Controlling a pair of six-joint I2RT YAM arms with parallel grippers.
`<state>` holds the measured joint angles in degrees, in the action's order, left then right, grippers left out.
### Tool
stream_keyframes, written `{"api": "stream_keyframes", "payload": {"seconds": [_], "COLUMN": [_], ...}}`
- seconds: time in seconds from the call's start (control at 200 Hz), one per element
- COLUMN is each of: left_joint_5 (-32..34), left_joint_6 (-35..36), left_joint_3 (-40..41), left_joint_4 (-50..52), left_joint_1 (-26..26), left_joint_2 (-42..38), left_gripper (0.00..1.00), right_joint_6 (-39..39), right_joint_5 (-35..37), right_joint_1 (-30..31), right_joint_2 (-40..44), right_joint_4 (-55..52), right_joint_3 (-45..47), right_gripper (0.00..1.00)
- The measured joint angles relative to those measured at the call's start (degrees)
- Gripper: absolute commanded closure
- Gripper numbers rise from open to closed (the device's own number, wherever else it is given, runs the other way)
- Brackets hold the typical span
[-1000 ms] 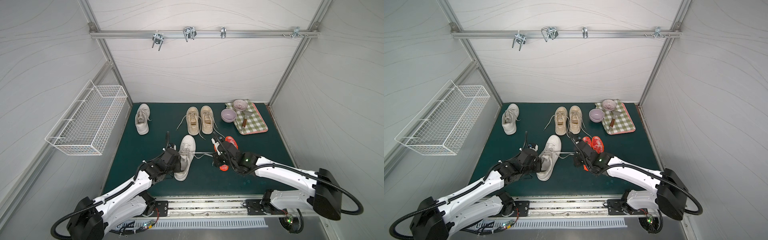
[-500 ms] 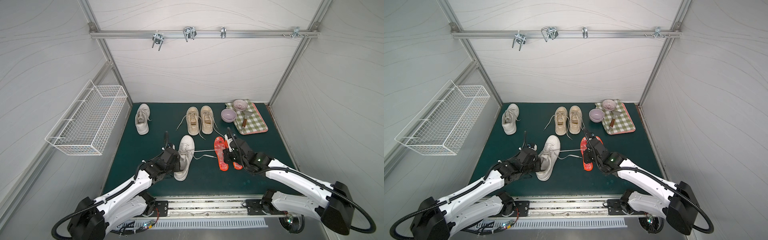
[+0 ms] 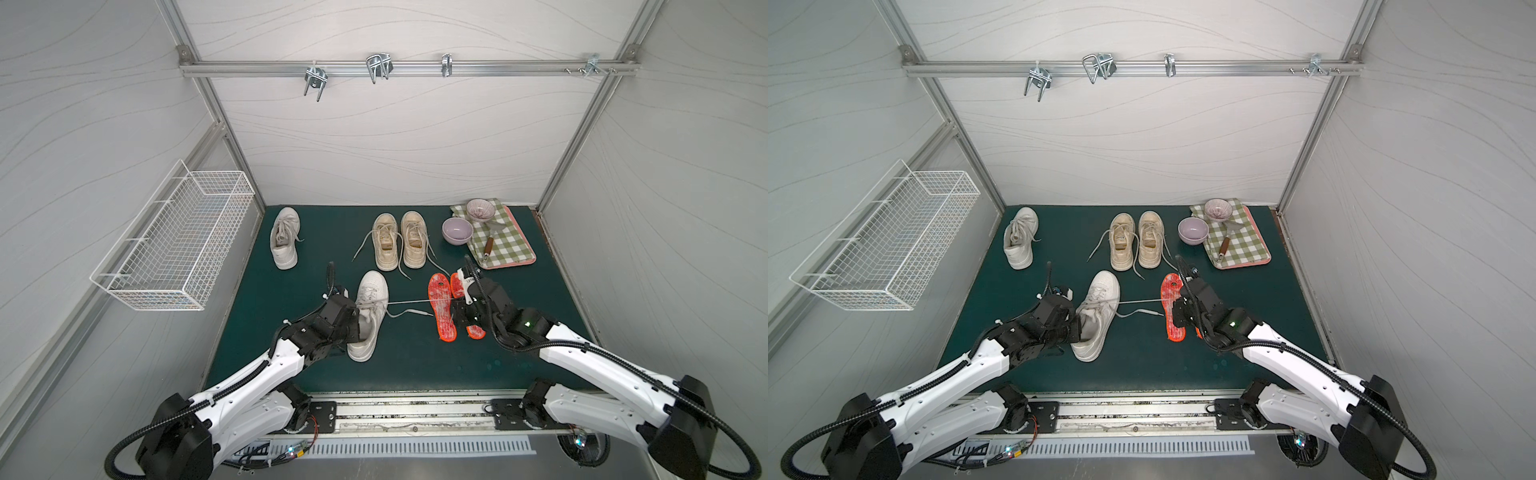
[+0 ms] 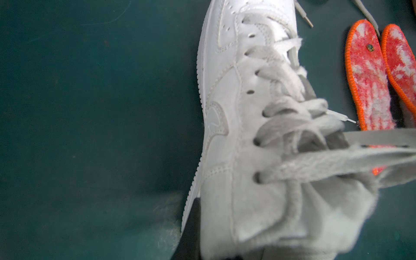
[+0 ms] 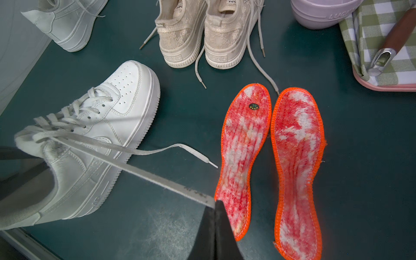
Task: Remove the insole from the shoe
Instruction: Untie the shoelace on the shoe.
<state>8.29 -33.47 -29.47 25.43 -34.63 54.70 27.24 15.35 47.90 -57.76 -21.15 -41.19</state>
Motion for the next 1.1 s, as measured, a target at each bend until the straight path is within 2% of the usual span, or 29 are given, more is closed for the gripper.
{"api": "stream_keyframes", "payload": {"seconds": [0.4, 0.64, 0.735, 0.93, 0.965, 1.045, 1.1], "left_joint_5": [-0.50, -2.05, -2.71, -4.55, -5.01, -5.75, -5.84], "left_joint_6": [-0.46, -0.63, -0.17, 0.90, 1.07, 1.68, 1.97], "left_joint_3": [0.02, 0.02, 0.02, 0.04, 0.04, 0.04, 0.04], "left_joint_4": [0.35, 0.13, 0.04, 0.02, -0.04, -0.44, -0.70], "left_joint_1": [1.29, 2.25, 2.29, 2.27, 2.25, 1.75, 1.05], "left_joint_2": [0.11, 0.35, 0.24, -0.81, -1.01, -1.20, -1.20], "left_gripper": [1.00, 1.00, 1.00, 1.00, 1.00, 1.00, 1.00], "right_joint_6": [1.51, 1.20, 0.37, -2.19, -2.60, -3.28, -3.54], "right_joint_5": [2.01, 0.09, -0.85, -2.34, -2.54, -2.82, -2.69], "right_joint_1": [-0.63, -0.26, 2.08, 12.31, 13.62, 15.30, 15.61], "right_joint_2": [2.19, 1.73, 0.04, -7.52, -8.94, -11.37, -12.35], "right_joint_4": [-0.66, -0.02, 1.09, 4.20, 4.76, 5.75, 6.16], "right_joint_3": [0.85, 0.85, 0.85, -1.64, -2.36, -3.82, -4.68], "right_gripper": [1.00, 1.00, 1.00, 1.00, 0.94, 0.68, 0.57]}}
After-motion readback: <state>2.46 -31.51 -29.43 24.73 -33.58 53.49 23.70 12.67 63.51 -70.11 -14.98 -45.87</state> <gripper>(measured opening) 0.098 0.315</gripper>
